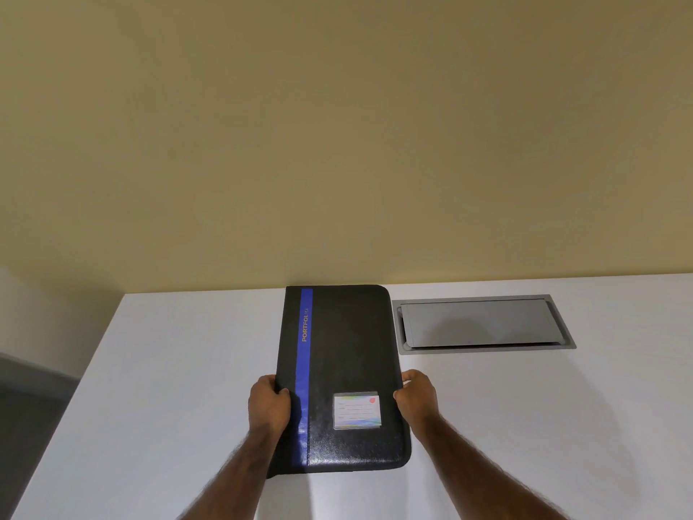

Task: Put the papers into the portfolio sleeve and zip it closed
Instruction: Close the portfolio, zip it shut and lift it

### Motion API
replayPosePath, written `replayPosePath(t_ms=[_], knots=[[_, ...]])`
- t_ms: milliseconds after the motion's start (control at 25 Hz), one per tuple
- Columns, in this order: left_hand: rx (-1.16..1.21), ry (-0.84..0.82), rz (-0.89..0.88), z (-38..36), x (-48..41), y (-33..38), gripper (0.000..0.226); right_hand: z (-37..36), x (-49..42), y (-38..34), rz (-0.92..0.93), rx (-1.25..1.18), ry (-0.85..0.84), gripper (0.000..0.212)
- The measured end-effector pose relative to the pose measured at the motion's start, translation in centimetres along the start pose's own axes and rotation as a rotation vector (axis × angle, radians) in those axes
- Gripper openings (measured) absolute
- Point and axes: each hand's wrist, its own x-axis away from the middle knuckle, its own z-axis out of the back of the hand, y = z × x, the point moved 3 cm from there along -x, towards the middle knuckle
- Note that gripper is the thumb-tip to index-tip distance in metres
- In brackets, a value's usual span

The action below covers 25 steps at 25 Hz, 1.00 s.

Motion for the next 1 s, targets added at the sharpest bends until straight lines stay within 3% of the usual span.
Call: replayPosePath(t_ms=[480, 560, 640, 720, 760, 880, 1000], knots=[[-0.163, -0.009, -0.228, -0.7, 3.7, 0.1, 0.041, 0.2, 0.0, -0.5, 0.009, 0.024, 0.029, 0.027], [-0.266, -0.027, -0.255, -0.8, 3.8, -0.3, 0.045, 0.1, 0.2, -0.5, 0.009, 0.012, 0.027, 0.022], [-0.341, -0.019, -0.323, -0.8, 4.0, -0.3, 0.041, 0.0, 0.4, -0.5, 0.006, 0.032, 0.011, 0.003], [-0.405, -0.009, -0.396, -0.9, 3.8, -0.4, 0.041, -0.1, 0.9, -0.7, 0.014, 0.117, 0.01, 0.018], [-0.458, -0.022, -0.424, -1.1, 3.7, -0.7, 0.051, -0.2, 1.4, -1.0, 0.055, 0.218, 0.041, 0.026], [-0.603, -0.074, -0.56, -2.1, 3.8, -1.2, 0.065, -1.8, 3.1, -1.5, 0.322, 0.546, 0.106, 0.061], [-0.657, -0.111, -0.648, -2.9, 4.4, -1.3, 0.065, -4.5, 4.6, -0.5, 0.488, 0.734, -0.023, 0.083]])
